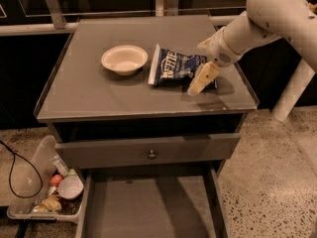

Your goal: Place blue chip bag into middle drawer

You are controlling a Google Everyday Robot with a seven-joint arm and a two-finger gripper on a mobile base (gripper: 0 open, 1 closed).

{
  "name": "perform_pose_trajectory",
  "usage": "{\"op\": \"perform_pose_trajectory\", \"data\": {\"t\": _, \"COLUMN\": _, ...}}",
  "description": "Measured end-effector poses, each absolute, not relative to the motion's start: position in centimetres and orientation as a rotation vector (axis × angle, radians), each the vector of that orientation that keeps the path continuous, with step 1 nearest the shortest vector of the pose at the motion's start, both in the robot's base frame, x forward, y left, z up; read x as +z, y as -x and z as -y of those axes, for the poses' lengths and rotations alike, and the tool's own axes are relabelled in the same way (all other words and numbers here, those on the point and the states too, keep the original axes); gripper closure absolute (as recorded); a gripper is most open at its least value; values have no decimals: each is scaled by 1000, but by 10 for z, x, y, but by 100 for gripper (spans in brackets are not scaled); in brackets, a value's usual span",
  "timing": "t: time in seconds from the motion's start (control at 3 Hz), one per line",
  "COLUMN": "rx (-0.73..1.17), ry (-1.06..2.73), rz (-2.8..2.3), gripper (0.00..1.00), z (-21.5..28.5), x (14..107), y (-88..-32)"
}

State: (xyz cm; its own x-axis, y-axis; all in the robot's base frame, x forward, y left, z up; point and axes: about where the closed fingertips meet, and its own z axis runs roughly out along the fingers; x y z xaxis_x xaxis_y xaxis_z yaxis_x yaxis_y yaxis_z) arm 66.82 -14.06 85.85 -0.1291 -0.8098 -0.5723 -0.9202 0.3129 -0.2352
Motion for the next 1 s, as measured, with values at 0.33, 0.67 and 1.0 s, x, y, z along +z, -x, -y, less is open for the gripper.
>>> {"op": "perform_pose_trajectory", "data": {"t": 0.33, "rx": 232, "ry": 1527, "rz": -1967, "gripper": 19, "z": 140, "x": 857, "y": -669}}
{"op": "perform_pose_trajectory", "data": {"t": 0.67, "rx": 232, "ry": 1527, "rz": -1967, "gripper": 43, "z": 140, "x": 857, "y": -669}}
{"op": "perform_pose_trajectory", "data": {"t": 1.0, "rx": 233, "ry": 1527, "rz": -1967, "gripper": 66, "z": 140, "x": 857, "y": -669}}
